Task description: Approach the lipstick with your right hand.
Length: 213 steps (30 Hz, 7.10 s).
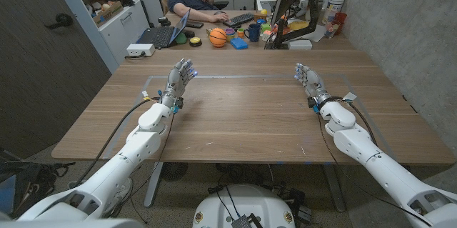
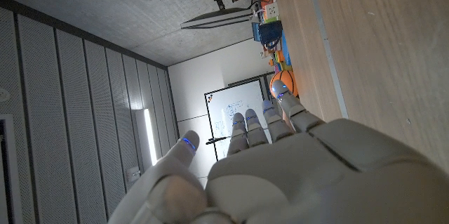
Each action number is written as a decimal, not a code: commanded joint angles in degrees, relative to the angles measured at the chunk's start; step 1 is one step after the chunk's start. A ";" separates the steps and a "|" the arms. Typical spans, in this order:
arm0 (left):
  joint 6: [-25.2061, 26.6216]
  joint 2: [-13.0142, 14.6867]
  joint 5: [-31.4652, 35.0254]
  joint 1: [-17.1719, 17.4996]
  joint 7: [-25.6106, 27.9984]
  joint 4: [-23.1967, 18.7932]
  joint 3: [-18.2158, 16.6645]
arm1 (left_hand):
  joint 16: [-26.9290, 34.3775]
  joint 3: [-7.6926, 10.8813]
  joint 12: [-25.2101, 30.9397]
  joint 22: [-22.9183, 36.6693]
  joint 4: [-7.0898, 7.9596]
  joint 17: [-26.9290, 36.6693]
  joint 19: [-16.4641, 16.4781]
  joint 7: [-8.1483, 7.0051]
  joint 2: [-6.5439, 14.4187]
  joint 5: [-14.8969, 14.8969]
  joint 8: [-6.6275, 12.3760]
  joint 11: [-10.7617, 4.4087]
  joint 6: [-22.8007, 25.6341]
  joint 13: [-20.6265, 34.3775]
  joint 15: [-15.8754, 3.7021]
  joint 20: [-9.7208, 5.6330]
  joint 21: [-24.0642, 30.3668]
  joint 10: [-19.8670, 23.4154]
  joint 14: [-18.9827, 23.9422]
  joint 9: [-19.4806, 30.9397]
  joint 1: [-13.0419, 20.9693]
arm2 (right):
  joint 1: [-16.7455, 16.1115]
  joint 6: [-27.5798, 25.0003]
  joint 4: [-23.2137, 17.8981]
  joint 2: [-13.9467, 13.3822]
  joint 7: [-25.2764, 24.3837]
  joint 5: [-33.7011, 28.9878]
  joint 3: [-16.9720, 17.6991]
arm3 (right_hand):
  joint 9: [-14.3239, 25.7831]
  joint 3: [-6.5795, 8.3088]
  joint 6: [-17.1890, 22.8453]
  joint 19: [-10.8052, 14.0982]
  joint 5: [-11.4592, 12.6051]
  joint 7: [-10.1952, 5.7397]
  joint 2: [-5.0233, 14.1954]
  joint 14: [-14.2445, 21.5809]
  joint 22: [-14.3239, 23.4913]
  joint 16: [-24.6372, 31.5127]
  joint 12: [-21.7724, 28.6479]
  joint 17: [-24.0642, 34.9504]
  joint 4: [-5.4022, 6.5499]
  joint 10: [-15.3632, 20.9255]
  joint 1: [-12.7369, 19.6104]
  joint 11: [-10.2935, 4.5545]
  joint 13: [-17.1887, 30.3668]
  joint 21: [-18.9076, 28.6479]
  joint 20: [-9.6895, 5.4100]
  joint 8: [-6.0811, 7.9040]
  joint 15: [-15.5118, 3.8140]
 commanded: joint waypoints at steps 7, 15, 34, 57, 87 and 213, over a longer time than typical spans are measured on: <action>-3.35 -4.89 4.30 4.58 -1.57 -2.02 -6.25 | 0.31 0.23 0.25 0.15 -0.02 0.09 0.67 0.10 0.81 0.54 0.30 0.00 0.47 0.21 -1.36 -0.24 0.00 0.30 0.50 0.09 0.06 | -4.98 -0.91 -7.90 -2.34 -3.39 -1.77 1.58 | 0.07 0.35 0.32 -0.34 0.27 0.05 -0.10 -0.51 0.23 -0.02 0.21 0.28 0.11 0.46 0.44 0.07 0.26 1.18 -0.03 0.35 -0.02; -2.84 -6.04 5.39 4.75 -2.50 -2.09 -7.42 | 0.31 0.11 0.30 0.16 -0.01 0.09 0.72 0.11 0.83 0.62 0.30 -0.10 0.45 0.21 -1.37 -0.24 -0.22 0.40 0.52 0.08 0.07 | -3.89 0.70 -7.70 -3.36 -3.16 -4.64 1.70 | 0.10 -0.49 0.08 -0.47 0.05 -0.70 -1.07 -0.98 0.24 -0.37 -0.07 0.43 0.59 -0.23 -0.33 0.29 0.25 0.79 -0.06 0.29 0.28; -2.02 -7.09 6.83 5.31 -3.09 -2.93 -8.81 | 0.29 -0.14 0.28 0.17 0.02 0.09 0.88 0.08 0.85 0.76 0.31 -0.11 0.48 0.21 -1.38 -0.26 -0.64 0.36 0.51 0.08 0.08 | -1.74 5.43 -8.49 -6.53 -7.02 -15.90 3.55 | 0.15 -1.94 -0.42 -0.56 -0.14 -1.24 -2.64 -0.88 0.24 -0.65 -0.17 0.48 1.06 -0.75 -1.51 -0.66 0.22 0.14 -0.22 0.26 0.18; -1.68 -7.75 7.61 4.36 -3.37 -2.18 -8.81 | 0.25 -0.43 0.27 0.19 0.07 0.09 0.99 0.08 0.88 0.90 0.31 -0.05 0.47 0.20 -1.33 -0.23 -1.11 0.31 0.46 0.08 0.06 | -5.18 1.57 -13.73 -8.79 -25.74 -41.78 8.32 | 0.16 -5.04 7.26 3.26 1.06 -1.95 -6.38 4.76 0.08 -0.63 1.63 -0.15 -0.67 7.03 -1.42 -0.32 0.12 -1.34 -1.10 2.20 -1.02; -1.77 -8.40 7.88 3.24 -3.64 -0.68 -8.32 | 0.20 -0.86 0.23 0.21 0.10 0.09 1.16 0.01 0.85 1.10 0.31 -0.06 0.44 0.20 -1.33 -0.23 -1.76 0.14 0.37 0.08 0.03 | -8.85 -28.98 -24.41 -15.31 -34.77 -68.05 6.10 | 0.24 -4.26 10.83 8.73 3.87 -2.72 -4.56 10.10 0.04 -1.73 1.20 -0.35 -4.27 12.40 3.96 -1.75 0.22 -2.97 -3.82 1.21 -3.07; -2.59 -7.57 7.77 7.05 -1.73 -5.54 -7.94 | 0.13 -3.11 0.24 0.32 0.65 0.12 1.75 0.34 1.03 1.99 0.31 0.29 0.07 0.21 -1.01 -0.06 -4.42 -0.22 0.05 0.09 -0.40 | 0.55 -66.54 -34.24 -31.21 -6.10 -51.36 -12.06 | -0.10 -24.09 11.48 22.81 3.40 -15.84 -8.91 7.64 -0.20 -5.80 0.19 -0.20 -10.03 0.41 14.31 -13.21 -0.14 -25.91 10.77 1.73 -3.59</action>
